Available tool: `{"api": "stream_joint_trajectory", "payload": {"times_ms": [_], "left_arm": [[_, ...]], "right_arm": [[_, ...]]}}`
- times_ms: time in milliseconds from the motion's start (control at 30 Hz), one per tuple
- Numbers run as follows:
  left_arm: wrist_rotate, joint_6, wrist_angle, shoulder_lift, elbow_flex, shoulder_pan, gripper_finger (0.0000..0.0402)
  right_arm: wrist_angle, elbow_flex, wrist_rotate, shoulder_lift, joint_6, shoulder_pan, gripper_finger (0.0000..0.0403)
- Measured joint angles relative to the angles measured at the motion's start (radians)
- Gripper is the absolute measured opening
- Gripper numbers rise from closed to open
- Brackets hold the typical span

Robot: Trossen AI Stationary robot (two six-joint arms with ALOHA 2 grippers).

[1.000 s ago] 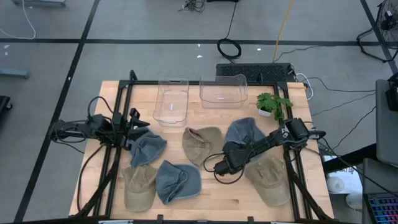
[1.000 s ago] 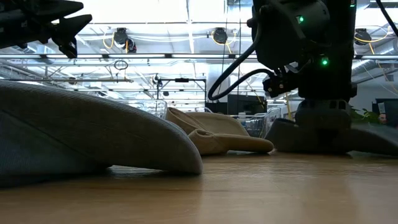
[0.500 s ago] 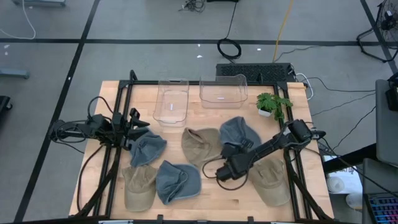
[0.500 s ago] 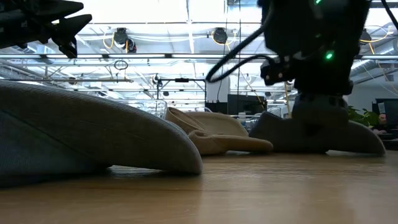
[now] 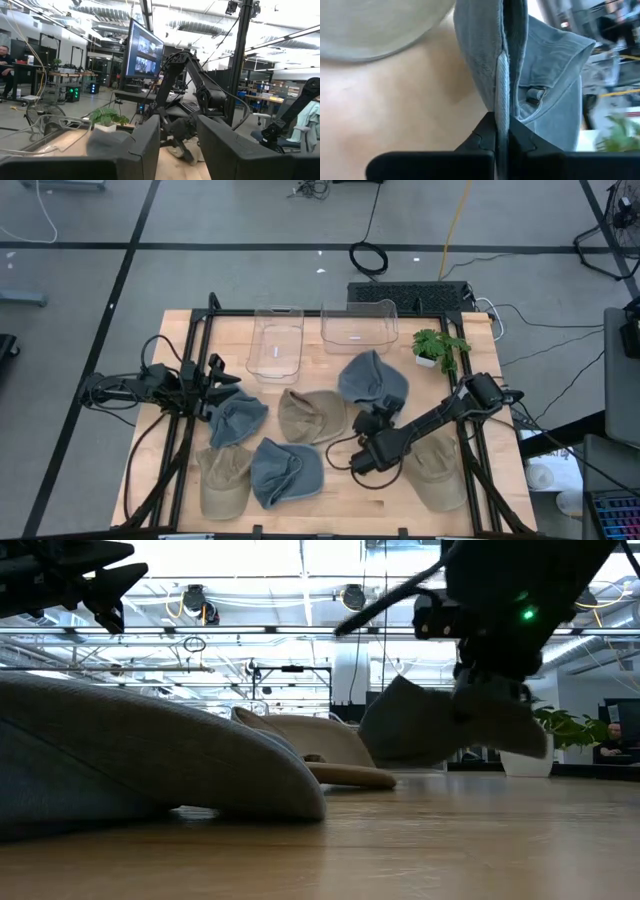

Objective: Pick & Place hat
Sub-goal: Put the top right blue cap into the right transparent bin

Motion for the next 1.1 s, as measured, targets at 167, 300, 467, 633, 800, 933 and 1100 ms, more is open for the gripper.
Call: {"api": "stream_joint_trajectory", "payload": {"times_ms": [167,300,467,633,800,933,1100], "left_arm": [[0.0,0.0,0.0,0.0,0.0,0.0,0.0141],[0.0,0.0,0.0,0.0,0.0,0.0,0.0149],[0.0,0.0,0.0,0.0,0.0,0.0,0.0145],[0.0,0.0,0.0,0.0,0.0,0.0,0.0137],[0.0,0.0,0.0,0.0,0.0,0.0,0.0141],[0.0,0.0,0.0,0.0,0.0,0.0,0.0149],[0.0,0.0,0.0,0.0,0.0,0.0,0.0145]], "right_arm": [[-0.048,0.0,0.043,0.0,0.011,-0.018,0.0],[-0.063,0.0,0.067,-0.029,0.021,-0.019,0.0],[-0.055,0.0,0.047,-0.109,0.017,-0.018,0.0],[-0.019,0.0,0.044,-0.211,-0.012,-0.004,0.0],[0.064,0.0,0.043,-0.313,-0.078,0.023,0.0],[0.161,0.0,-0.003,-0.394,-0.133,0.043,0.0],[0.241,0.0,-0.045,-0.487,-0.139,0.062,0.0]]}}
